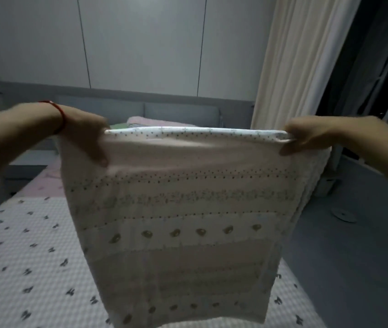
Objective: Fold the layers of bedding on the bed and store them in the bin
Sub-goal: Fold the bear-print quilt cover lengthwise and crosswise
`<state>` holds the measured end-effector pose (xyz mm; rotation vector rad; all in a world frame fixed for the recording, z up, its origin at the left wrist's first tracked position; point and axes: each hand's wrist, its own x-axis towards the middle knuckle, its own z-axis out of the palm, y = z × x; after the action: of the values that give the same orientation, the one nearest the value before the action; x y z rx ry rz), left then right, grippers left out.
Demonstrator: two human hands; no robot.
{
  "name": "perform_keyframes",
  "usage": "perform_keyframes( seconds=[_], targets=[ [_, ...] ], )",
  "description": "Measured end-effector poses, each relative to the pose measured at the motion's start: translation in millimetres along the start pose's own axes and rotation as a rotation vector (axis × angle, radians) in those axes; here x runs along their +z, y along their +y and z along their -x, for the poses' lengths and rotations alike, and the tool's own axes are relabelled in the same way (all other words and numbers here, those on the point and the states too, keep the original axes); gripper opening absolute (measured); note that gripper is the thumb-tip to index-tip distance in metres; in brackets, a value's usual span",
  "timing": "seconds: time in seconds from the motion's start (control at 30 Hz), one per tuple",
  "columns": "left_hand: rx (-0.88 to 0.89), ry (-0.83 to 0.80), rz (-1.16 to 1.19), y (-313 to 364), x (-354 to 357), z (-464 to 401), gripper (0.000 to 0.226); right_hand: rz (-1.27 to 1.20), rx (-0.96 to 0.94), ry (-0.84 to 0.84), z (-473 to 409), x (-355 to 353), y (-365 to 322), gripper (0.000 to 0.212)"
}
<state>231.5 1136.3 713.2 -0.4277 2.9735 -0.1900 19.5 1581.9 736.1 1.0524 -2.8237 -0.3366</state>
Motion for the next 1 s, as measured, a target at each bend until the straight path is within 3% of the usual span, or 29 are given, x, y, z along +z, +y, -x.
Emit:
perform_keyframes(
  seconds=[0.03, 0.13, 0.23, 0.3, 0.43, 0.53, 0.6, 0.7, 0.8, 0.9, 1.0],
  targets=[
    [-0.005, -0.011, -0.017, -6, 7, -1, 0.047, 0.017, 0.017, 0.007, -1, 2, -4, 0.041],
    [-0.019, 0.157, 0.151, -30, 25, -6, 0.030, -0.043, 0.034, 0.089, -4, 26, -12, 0.035],
    [-0.001, -0.032, 0.177, -31, 35, -16, 0.018, 0.002, 0.021, -0.082, -6, 49, -13, 0.040],
    [-0.023, -0.114, 0.168, -25, 42, -26, 0.015, -0.006, 0.014, -0.107, -15, 59, -5, 0.042],
    [-0.070, -0.124, 0.093, -8, 41, -54, 0.012, -0.019, 0.008, -0.144, -48, 77, 16, 0.038],
    [-0.153, -0.130, 0.166, 3, 34, -82, 0.012, -0.026, -0.008, -0.189, -82, 89, 36, 0.033],
    [-0.216, -0.077, 0.191, 10, 25, -102, 0.013, -0.010, -0.032, -0.183, -108, 92, 48, 0.039],
    [-0.315, 0.000, 0.038, 25, 13, -132, 0.018, -0.041, -0.009, -0.160, -156, 101, 67, 0.043],
    [-0.462, 0.058, 0.012, 38, 15, -170, 0.025, -0.010, 0.034, -0.087, -229, 125, 84, 0.026],
    [-0.645, 0.172, 0.264, 27, 35, -219, 0.020, -0.081, 0.127, 0.030, -296, 152, 87, 0.034],
    [-0.805, 0.441, 0.646, 9, 54, -255, 0.040, -0.173, 0.203, 0.187, -323, 152, 71, 0.024]
  ],
)
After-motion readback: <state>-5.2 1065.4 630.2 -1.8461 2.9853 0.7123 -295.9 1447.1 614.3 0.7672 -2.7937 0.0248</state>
